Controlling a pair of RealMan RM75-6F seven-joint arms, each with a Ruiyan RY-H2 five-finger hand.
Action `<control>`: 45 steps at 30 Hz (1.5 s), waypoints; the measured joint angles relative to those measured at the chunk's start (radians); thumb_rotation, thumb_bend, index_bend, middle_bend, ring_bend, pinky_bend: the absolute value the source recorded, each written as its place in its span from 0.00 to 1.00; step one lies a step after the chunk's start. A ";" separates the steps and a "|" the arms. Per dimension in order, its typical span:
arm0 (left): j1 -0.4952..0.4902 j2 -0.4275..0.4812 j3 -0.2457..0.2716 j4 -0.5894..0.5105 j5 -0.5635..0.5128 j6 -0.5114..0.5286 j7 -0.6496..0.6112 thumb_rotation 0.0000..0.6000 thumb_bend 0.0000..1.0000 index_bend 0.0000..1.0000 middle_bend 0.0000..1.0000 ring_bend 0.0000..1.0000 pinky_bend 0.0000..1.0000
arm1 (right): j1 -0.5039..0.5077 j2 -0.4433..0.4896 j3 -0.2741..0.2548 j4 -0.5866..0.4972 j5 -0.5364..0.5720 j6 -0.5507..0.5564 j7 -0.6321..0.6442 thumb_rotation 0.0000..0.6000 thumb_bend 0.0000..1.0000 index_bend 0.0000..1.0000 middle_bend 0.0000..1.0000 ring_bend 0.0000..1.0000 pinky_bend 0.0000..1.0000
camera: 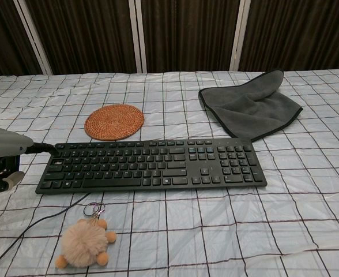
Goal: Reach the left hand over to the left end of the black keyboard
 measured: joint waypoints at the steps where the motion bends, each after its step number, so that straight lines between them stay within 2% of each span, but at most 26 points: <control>1: -0.005 -0.003 0.001 0.003 -0.008 0.000 -0.002 1.00 0.64 0.00 0.85 0.74 0.51 | 0.000 0.000 0.000 0.000 0.000 0.000 0.000 1.00 0.04 0.06 0.00 0.00 0.00; 8: -0.043 -0.022 0.011 0.019 -0.054 -0.011 -0.023 1.00 0.64 0.00 0.85 0.74 0.51 | -0.001 0.001 0.002 -0.002 0.005 -0.002 0.003 1.00 0.04 0.06 0.00 0.00 0.00; 45: -0.139 -0.072 0.076 0.066 -0.125 -0.017 -0.075 1.00 0.65 0.00 0.85 0.74 0.51 | -0.003 0.002 0.004 -0.009 0.008 -0.001 0.009 1.00 0.04 0.06 0.00 0.00 0.00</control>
